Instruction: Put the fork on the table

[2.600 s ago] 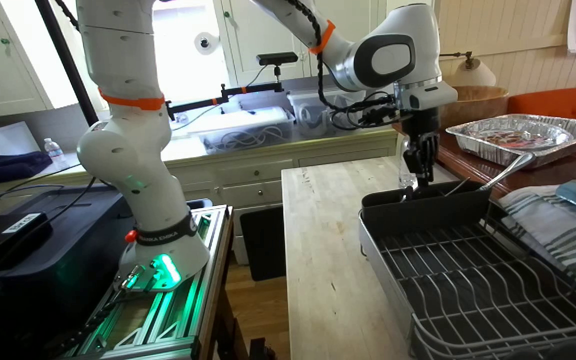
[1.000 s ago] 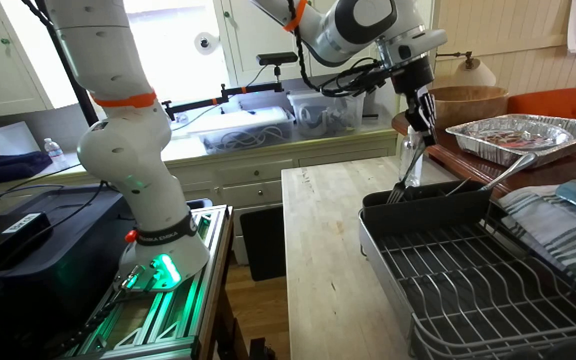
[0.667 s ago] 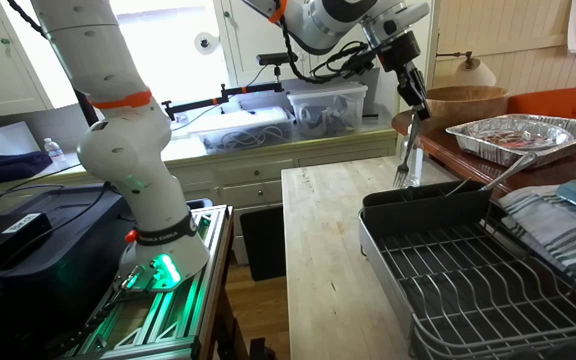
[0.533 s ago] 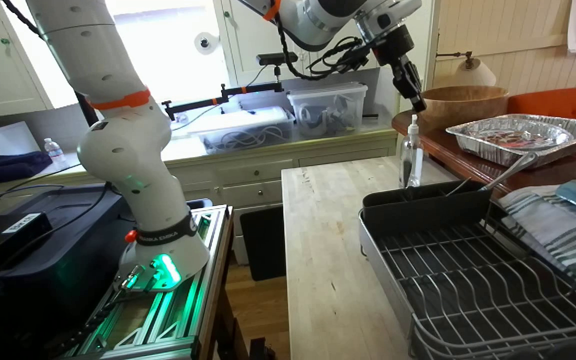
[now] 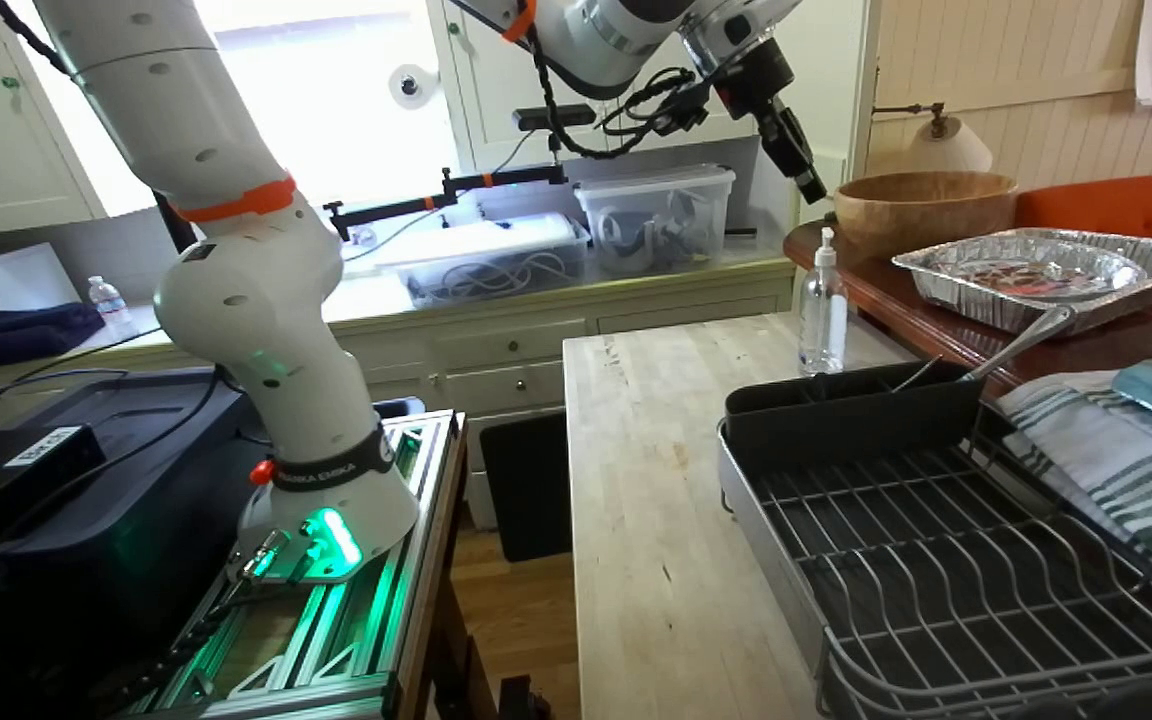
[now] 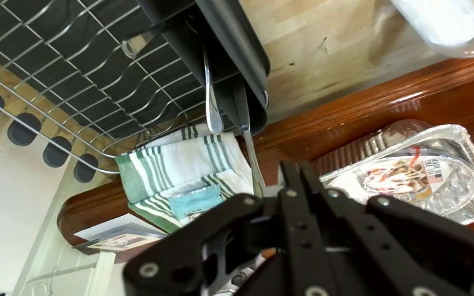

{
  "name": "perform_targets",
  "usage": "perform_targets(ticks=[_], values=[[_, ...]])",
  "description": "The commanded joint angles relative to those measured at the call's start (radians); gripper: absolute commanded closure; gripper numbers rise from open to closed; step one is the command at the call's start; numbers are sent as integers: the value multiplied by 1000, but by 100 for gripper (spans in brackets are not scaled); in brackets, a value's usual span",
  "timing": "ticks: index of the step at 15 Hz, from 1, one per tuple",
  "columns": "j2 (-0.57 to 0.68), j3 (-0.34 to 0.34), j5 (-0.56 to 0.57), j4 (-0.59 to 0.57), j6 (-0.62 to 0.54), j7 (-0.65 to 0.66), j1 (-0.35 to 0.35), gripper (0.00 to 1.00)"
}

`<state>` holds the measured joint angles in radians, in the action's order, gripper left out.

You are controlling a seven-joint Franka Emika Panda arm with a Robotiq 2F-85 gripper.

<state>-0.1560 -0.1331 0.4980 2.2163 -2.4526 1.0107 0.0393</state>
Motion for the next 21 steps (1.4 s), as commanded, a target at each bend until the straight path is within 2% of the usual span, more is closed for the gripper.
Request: perform_targets(ticks=[1, 9, 12, 14, 21], values=[[-16, -19, 43, 29, -2, 35, -16, 98], [-27, -12, 10, 46, 1, 7, -16, 98], [-38, -7, -20, 58, 2, -16, -12, 66], [-47, -4, -42, 68, 5, -32, -10, 58], [-93, 15, -193, 112, 27, -157, -7, 6]])
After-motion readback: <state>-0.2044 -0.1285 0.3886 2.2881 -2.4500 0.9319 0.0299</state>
